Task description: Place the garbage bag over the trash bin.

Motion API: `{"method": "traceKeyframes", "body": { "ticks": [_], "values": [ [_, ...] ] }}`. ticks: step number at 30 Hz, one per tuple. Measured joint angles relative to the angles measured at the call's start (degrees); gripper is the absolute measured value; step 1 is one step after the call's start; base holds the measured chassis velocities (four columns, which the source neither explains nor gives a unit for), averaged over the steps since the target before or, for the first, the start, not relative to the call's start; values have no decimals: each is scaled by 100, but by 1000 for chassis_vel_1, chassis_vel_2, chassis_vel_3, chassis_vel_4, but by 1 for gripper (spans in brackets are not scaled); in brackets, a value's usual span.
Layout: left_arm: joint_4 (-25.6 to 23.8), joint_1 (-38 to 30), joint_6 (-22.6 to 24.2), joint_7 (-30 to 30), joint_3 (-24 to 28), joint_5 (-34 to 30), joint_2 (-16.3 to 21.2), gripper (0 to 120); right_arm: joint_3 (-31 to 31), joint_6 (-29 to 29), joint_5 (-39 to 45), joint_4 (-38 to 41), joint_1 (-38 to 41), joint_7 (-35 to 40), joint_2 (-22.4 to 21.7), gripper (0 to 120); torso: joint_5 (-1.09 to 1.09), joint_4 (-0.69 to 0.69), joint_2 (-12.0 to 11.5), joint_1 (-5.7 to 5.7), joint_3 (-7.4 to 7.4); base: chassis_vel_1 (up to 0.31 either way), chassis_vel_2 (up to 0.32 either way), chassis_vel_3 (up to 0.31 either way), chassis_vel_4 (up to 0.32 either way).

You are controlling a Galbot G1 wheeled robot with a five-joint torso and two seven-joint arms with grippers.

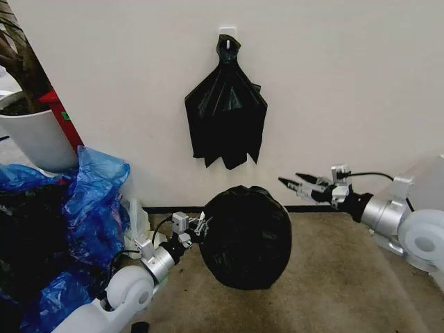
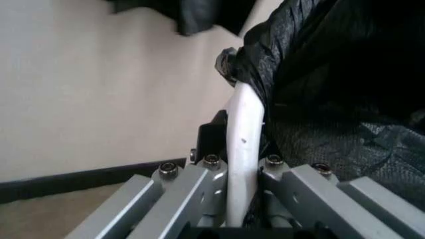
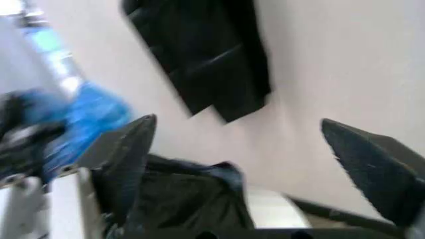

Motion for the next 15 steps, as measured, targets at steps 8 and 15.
{"method": "traceKeyframes", "body": {
  "ticks": [8,15],
  "values": [
    [-31,-227,101,-1352,187,-15,-67,1,-495,-446,-937,1046,-189,1595,700,100,-2,-2,0,0,0,0,0,0,0],
    [-56,-518,146,-1993,592,-18,-44,1,-1450,-607,-1074,1087,-17,1984,888,97,0,-2,0,0,0,0,0,0,0]
  ]
}}
